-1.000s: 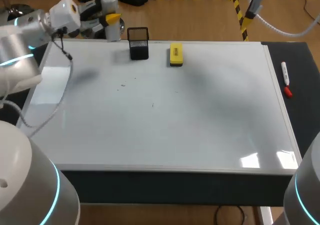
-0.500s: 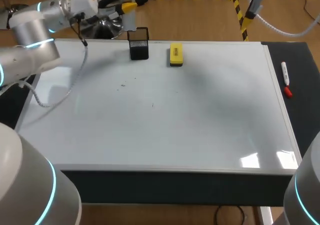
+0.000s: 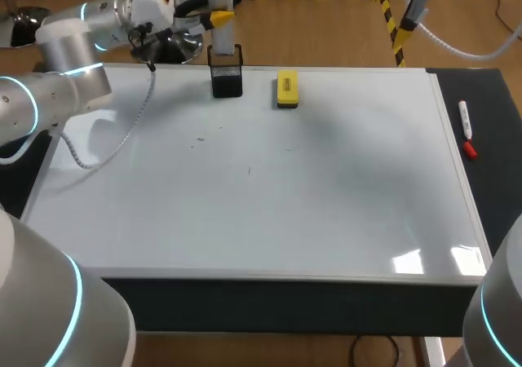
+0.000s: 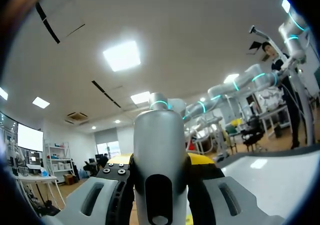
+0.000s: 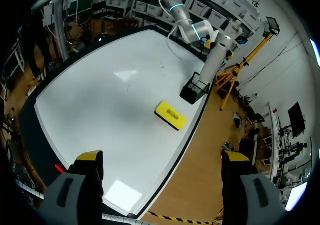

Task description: Pick up the inspection probe, press it on each red-marked spot on the whiteboard one by one, put down the probe, pick up the eraser, and wipe off all the red marks.

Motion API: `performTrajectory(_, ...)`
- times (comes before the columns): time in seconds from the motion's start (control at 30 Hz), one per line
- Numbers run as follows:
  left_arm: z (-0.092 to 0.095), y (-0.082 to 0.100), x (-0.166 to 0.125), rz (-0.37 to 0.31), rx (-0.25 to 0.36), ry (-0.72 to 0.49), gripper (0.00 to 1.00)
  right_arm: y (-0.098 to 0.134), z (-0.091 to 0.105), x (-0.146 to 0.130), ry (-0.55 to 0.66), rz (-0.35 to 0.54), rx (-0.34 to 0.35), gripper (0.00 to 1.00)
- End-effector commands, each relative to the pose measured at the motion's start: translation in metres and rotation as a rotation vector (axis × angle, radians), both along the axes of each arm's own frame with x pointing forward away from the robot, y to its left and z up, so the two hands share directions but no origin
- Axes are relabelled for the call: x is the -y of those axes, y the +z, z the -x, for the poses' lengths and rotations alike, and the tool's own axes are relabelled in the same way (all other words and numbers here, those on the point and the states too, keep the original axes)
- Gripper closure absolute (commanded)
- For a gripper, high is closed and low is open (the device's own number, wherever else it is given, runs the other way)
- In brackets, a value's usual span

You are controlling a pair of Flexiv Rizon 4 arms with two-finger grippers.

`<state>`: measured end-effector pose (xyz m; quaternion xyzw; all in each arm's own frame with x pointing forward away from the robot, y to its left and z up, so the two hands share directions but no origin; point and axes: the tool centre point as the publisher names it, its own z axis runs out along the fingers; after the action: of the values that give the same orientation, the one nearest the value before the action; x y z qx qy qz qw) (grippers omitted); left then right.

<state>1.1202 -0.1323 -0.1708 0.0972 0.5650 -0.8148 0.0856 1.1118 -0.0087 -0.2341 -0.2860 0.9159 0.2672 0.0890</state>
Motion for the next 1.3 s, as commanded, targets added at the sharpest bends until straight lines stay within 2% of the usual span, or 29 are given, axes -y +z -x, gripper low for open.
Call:
performTrajectory(0.03,-0.008,-0.007,0.001,0.003,0.007,-0.033,1.00,0.001,0.000,0.000,0.002,0.005,0.000,0.00)
performTrajectory(0.4,-0.008,-0.030,-0.002,-0.012,-0.028,-0.021,1.00,0.001,0.000,0.000,0.002,0.005,0.000,0.00)
performTrajectory(0.8,-0.008,-0.064,-0.002,-0.013,-0.062,-0.007,1.00,0.001,0.000,0.000,0.002,0.005,0.000,0.00)
performTrajectory(1.3,-0.012,-0.088,0.000,0.001,-0.072,-0.032,1.00,0.001,0.000,0.000,0.002,0.005,0.000,0.00)
